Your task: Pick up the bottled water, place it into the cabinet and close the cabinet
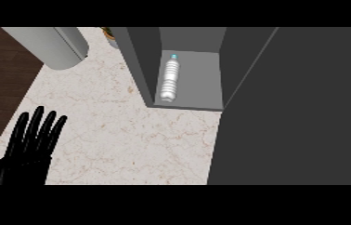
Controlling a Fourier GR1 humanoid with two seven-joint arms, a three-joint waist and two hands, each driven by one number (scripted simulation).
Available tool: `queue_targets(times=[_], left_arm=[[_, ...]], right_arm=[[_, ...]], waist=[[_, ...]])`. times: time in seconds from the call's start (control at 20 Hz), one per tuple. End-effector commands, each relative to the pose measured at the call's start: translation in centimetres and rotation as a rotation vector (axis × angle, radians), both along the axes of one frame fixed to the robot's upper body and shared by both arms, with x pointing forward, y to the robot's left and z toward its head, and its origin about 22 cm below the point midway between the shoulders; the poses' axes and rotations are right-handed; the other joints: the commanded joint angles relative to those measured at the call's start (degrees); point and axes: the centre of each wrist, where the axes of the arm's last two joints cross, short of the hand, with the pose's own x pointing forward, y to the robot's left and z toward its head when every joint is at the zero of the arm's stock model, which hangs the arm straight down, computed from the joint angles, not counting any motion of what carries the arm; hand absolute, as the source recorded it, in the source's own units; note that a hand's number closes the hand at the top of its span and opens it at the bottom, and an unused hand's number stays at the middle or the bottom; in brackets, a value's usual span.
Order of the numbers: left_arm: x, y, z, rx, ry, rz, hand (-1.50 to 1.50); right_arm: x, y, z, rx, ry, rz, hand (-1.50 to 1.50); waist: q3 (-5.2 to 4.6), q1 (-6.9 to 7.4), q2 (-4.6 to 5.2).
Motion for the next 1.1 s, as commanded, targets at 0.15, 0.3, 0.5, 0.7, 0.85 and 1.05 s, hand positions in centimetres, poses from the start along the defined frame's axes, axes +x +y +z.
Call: queue_targets(times=[0.15, 0.3, 0.5, 0.7, 0.85, 1.05], left_arm=[[-0.6, 2.4, 1.1, -0.002, -0.012, -0.023, -1.50], [-1.0, 3.4, 1.6, 0.006, -0.019, -0.052, -1.50], [-0.8, 4.4, 2.0, 0.004, -0.036, -0.054, -1.50], [-0.7, 4.3, 2.4, 0.013, -0.051, -0.100, -1.50], [-0.9, 5.1, 2.7, 0.041, -0.037, -0.121, -1.50], [-0.6, 4.9, 2.8, 0.031, -0.045, -0.131, -1.50]], right_arm=[[-0.9, 3.4, 2.3, 0.164, -0.007, 0.160, 1.50], [-0.5, 3.4, 1.9, 0.142, -0.007, 0.185, 1.50], [0.1, 3.2, 1.9, 0.079, -0.014, 0.185, 1.50], [0.7, 3.0, 2.0, 0.063, -0.031, 0.215, 1.50], [1.3, 2.9, 1.7, 0.018, -0.054, 0.212, 1.50], [2.1, 2.6, 1.5, -0.084, -0.088, 0.267, 1.50]], waist=[[0.02, 2.21, 1.03], [0.02, 4.06, 1.33], [-0.10, 5.07, 1.88], [-0.22, 6.80, 2.41], [-0.31, 8.35, 2.61], [-0.47, 9.40, 2.89]])
